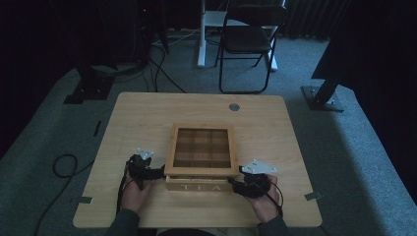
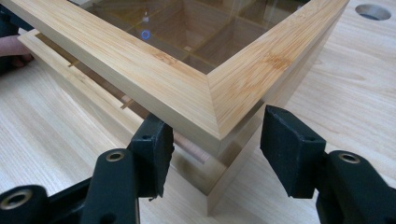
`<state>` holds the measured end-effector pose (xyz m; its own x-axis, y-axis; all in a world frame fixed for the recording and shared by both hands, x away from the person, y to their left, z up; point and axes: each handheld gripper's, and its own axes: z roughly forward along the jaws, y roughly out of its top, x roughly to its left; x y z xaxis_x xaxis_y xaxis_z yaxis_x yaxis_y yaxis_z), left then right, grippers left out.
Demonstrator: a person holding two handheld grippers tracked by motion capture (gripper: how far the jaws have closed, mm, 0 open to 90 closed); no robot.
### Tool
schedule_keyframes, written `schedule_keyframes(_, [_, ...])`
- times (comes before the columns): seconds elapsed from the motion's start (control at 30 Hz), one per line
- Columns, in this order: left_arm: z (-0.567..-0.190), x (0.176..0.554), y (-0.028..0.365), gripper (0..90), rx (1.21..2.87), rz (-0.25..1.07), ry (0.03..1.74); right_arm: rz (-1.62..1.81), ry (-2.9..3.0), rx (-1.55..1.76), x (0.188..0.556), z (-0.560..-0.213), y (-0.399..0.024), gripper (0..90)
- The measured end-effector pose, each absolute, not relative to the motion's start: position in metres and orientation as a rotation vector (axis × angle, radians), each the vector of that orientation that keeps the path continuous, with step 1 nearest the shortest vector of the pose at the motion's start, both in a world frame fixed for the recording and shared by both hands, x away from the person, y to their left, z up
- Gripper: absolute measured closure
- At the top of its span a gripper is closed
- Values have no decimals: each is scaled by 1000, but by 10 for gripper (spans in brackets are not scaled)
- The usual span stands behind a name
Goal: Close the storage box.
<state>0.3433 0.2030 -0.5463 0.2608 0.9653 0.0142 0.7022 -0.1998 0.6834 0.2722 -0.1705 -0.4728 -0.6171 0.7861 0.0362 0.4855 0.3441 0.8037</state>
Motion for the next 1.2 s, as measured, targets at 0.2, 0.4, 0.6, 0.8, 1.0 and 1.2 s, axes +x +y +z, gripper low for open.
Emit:
schedule_keyframes(0.2, [-546,343,203,17,1974,611,1505,1167,2259,1125,270,-476,-170,437])
schedule_keyframes(0.4, [-546,343,203,16,1974,611,1505,1164,2272,1121,268,-479,-170,437])
schedule_keyframes(0.6, [-546,343,203,17,1974,611,1505,1159,2283,1118,267,-481,-170,436])
schedule_keyframes(0.8, [-546,343,203,16,1974,611,1505,1158,2288,1119,266,-483,-169,437])
schedule_keyframes(1.0, [-546,343,203,16,1974,611,1505,1153,2308,1118,265,-485,-169,438])
schedule_keyframes(1.2, [-546,343,203,16,1974,611,1505,1154,2308,1121,264,-486,-169,440])
